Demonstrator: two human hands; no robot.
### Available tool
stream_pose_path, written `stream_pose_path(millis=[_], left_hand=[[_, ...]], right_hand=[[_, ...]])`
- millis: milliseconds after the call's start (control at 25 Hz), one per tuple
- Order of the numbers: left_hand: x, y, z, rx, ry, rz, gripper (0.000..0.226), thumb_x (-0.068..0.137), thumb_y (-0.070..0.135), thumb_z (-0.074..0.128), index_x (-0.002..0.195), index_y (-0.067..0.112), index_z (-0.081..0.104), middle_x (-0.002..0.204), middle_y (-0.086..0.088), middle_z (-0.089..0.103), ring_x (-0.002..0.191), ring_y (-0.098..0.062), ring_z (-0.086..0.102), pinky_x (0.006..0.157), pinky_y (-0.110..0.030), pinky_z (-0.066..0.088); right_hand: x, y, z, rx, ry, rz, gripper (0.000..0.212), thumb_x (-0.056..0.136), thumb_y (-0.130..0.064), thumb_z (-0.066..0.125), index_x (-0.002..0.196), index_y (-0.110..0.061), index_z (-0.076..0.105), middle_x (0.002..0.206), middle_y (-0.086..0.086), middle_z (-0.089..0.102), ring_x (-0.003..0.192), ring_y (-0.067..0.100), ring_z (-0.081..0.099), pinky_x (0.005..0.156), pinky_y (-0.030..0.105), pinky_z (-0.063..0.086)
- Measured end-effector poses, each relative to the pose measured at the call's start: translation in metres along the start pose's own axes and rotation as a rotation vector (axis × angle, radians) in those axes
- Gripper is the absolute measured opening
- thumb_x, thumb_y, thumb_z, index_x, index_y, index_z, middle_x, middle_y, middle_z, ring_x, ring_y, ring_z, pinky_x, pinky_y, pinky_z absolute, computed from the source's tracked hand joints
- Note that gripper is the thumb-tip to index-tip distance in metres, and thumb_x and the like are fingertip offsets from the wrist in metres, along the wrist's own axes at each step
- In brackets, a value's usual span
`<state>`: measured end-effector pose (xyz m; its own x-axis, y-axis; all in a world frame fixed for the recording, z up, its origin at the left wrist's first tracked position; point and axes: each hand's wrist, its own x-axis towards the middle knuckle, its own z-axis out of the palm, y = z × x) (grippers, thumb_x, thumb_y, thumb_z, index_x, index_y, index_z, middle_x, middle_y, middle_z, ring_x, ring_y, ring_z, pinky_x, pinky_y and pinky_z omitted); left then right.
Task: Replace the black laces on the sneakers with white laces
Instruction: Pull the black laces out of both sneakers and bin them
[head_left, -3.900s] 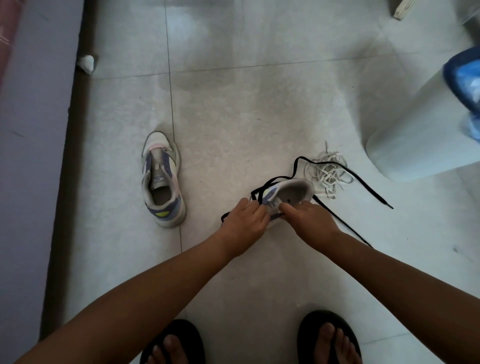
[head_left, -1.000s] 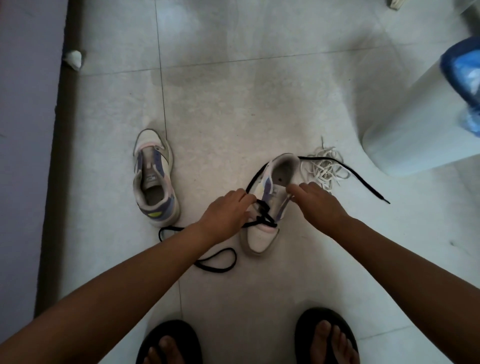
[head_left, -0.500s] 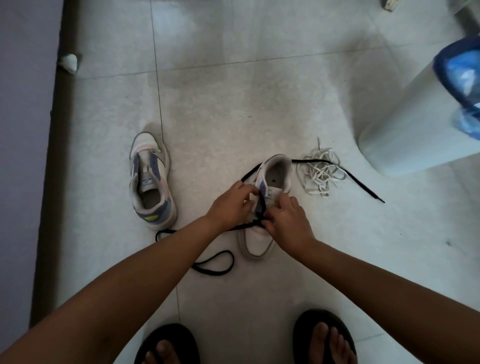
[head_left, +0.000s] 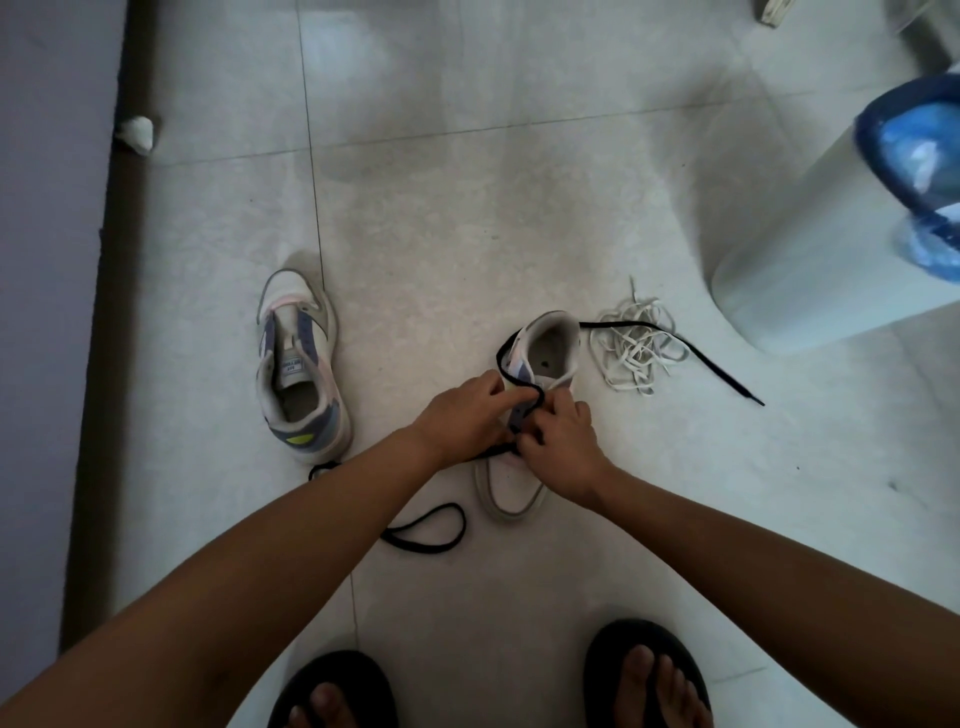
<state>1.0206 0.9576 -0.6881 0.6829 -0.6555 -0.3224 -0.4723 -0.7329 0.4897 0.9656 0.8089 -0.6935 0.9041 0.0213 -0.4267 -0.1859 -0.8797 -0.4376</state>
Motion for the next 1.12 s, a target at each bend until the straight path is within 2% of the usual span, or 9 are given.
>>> stream_pose_path(millis=[200, 360, 400, 480, 560, 720, 840, 1000, 1120], left_hand=[[0.003, 0.002, 0.007, 0.283, 0.056, -0.002, 0.057, 0.091, 0.044, 0.049, 0.144, 0.030, 0.032, 0.114, -0.009, 0.047, 0.097, -0.027, 0.053, 0.065, -0.032, 0.038], [0.000, 0.015, 0.017, 0.268, 0.073, -0.104, 0.060, 0.088, 0.044, 0.054, 0.142, 0.029, 0.032, 0.113, -0.008, 0.049, 0.098, -0.027, 0.055, 0.065, -0.032, 0.038], [-0.001, 0.017, 0.018, 0.247, 0.066, -0.094, 0.060, 0.088, 0.042, 0.055, 0.141, 0.027, 0.032, 0.114, -0.008, 0.049, 0.099, -0.028, 0.055, 0.066, -0.032, 0.037], [-0.005, 0.020, 0.015, 0.071, 0.043, -0.047, 0.058, 0.088, 0.034, 0.057, 0.140, 0.021, 0.034, 0.116, -0.010, 0.049, 0.099, -0.029, 0.054, 0.068, -0.034, 0.040], [-0.006, 0.018, 0.007, -0.132, 0.091, -0.041, 0.058, 0.089, 0.023, 0.058, 0.141, 0.017, 0.034, 0.121, -0.011, 0.048, 0.101, -0.029, 0.055, 0.073, -0.038, 0.046], [0.013, 0.004, -0.010, -0.085, 0.166, -0.139, 0.056, 0.093, 0.012, 0.049, 0.145, 0.022, 0.028, 0.121, -0.011, 0.047, 0.101, -0.027, 0.055, 0.072, -0.039, 0.048], [0.028, -0.001, -0.015, 0.047, 0.126, -0.125, 0.036, 0.095, 0.021, 0.049, 0.131, 0.021, 0.043, 0.116, -0.007, 0.054, 0.099, -0.028, 0.057, 0.065, -0.031, 0.040], [0.026, -0.004, -0.018, 0.357, 0.169, 0.071, 0.018, 0.092, 0.020, 0.051, 0.109, 0.014, 0.056, 0.103, -0.006, 0.061, 0.090, -0.028, 0.060, 0.057, -0.031, 0.034], [0.011, -0.001, -0.023, 0.420, 0.340, 0.302, 0.017, 0.069, 0.008, 0.074, 0.082, 0.006, 0.064, 0.074, -0.011, 0.063, 0.057, -0.028, 0.060, 0.041, -0.025, 0.035]], right_hand=[[0.006, 0.005, -0.005, 0.273, -0.082, 0.086, 0.025, 0.094, -0.036, 0.049, 0.103, -0.019, 0.066, 0.110, -0.002, 0.037, 0.107, 0.018, 0.031, 0.097, 0.028, 0.028], [0.006, 0.014, -0.023, 0.638, -0.048, 0.139, 0.011, 0.087, -0.018, 0.060, 0.079, -0.013, 0.055, 0.084, 0.001, 0.051, 0.078, 0.012, 0.050, 0.062, 0.013, 0.041], [0.005, 0.017, -0.026, 0.534, -0.075, 0.084, 0.011, 0.087, -0.016, 0.059, 0.080, -0.009, 0.058, 0.085, 0.003, 0.052, 0.077, 0.014, 0.051, 0.061, 0.013, 0.039], [0.002, 0.019, -0.022, 0.128, -0.084, -0.055, 0.021, 0.089, -0.024, 0.060, 0.092, -0.005, 0.068, 0.099, 0.009, 0.052, 0.090, 0.021, 0.050, 0.074, 0.022, 0.040], [-0.005, 0.015, -0.013, -0.099, -0.059, -0.105, 0.028, 0.087, -0.033, 0.062, 0.105, -0.012, 0.069, 0.110, 0.011, 0.048, 0.102, 0.027, 0.044, 0.085, 0.031, 0.040], [-0.009, 0.011, -0.011, 0.098, -0.016, -0.071, 0.021, 0.086, -0.028, 0.065, 0.099, -0.013, 0.072, 0.107, 0.008, 0.044, 0.103, 0.023, 0.042, 0.082, 0.022, 0.032], [-0.009, 0.012, -0.020, 0.285, -0.072, -0.023, 0.023, 0.089, -0.028, 0.063, 0.082, -0.008, 0.073, 0.096, 0.001, 0.040, 0.090, 0.014, 0.044, 0.078, 0.020, 0.033], [-0.013, 0.029, -0.030, 0.151, -0.138, -0.154, 0.034, 0.089, -0.027, 0.062, 0.069, -0.001, 0.071, 0.091, 0.002, 0.043, 0.084, 0.018, 0.046, 0.075, 0.026, 0.037], [-0.018, 0.042, -0.035, 0.018, -0.156, -0.312, 0.028, 0.087, -0.028, 0.065, 0.073, -0.005, 0.074, 0.089, 0.002, 0.042, 0.085, 0.018, 0.043, 0.074, 0.026, 0.035]])
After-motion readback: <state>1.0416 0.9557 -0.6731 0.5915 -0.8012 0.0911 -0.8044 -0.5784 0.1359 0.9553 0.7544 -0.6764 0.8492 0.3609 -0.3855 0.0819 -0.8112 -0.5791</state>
